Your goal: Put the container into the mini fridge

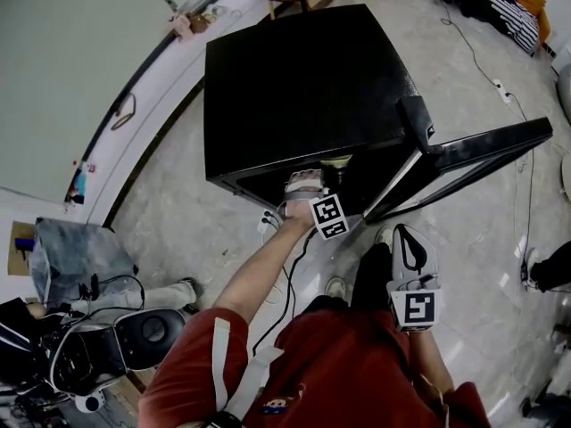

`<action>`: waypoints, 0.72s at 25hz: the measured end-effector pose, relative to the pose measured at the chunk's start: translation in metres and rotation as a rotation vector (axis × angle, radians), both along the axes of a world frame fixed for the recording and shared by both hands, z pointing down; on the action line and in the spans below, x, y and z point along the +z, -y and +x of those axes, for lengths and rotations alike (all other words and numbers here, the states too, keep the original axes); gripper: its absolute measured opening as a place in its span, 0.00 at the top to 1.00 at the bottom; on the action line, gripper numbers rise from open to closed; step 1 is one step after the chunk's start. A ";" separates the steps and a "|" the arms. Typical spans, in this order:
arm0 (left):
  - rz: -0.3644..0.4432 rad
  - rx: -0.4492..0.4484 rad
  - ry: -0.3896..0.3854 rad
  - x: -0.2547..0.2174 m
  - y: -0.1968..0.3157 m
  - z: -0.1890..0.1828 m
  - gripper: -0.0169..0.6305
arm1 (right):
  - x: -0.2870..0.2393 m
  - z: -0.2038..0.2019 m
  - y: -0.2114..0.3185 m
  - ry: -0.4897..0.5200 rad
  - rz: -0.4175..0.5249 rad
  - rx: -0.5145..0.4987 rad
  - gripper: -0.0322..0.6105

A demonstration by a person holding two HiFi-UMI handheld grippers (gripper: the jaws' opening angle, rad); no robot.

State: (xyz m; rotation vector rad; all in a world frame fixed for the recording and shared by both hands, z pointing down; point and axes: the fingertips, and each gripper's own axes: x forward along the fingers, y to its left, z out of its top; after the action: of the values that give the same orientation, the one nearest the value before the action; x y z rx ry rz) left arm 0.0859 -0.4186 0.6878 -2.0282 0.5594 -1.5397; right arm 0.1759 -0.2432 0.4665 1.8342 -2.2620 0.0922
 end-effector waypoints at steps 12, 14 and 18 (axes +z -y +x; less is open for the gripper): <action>-0.045 -0.082 -0.065 -0.009 -0.083 -0.045 0.65 | 0.010 -0.021 -0.011 -0.018 -0.031 -0.020 0.95; -0.061 -0.117 -0.106 -0.013 -0.095 -0.053 0.65 | 0.010 -0.028 -0.009 -0.013 -0.027 -0.027 0.95; -0.066 -0.176 -0.210 -0.024 -0.117 -0.066 0.65 | 0.005 -0.044 -0.003 0.007 -0.017 -0.045 0.95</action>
State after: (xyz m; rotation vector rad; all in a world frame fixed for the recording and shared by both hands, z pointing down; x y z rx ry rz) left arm 0.0201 -0.3012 0.6642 -2.2592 0.7963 -1.4681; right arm 0.1322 -0.2406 0.4712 1.7758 -2.2991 0.1095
